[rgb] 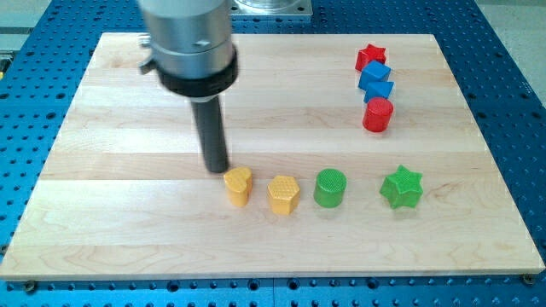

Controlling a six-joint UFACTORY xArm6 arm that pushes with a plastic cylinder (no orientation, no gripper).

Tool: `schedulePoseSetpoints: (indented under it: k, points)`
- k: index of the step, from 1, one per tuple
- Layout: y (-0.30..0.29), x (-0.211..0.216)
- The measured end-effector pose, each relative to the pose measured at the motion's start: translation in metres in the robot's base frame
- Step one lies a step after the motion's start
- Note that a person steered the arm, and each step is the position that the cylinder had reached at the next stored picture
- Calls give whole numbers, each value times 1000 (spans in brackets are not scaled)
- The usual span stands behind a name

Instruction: Adjust the heart at the left side of the hexagon

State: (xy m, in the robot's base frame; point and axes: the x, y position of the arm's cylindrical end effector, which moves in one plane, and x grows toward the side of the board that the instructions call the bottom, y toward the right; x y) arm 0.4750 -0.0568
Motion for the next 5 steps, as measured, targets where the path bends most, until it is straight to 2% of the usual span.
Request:
schedulePoseSetpoints:
  k: [1, 2, 4, 5]
  points:
    - [24, 18]
    - [16, 30]
    - [-21, 23]
    - [-98, 72]
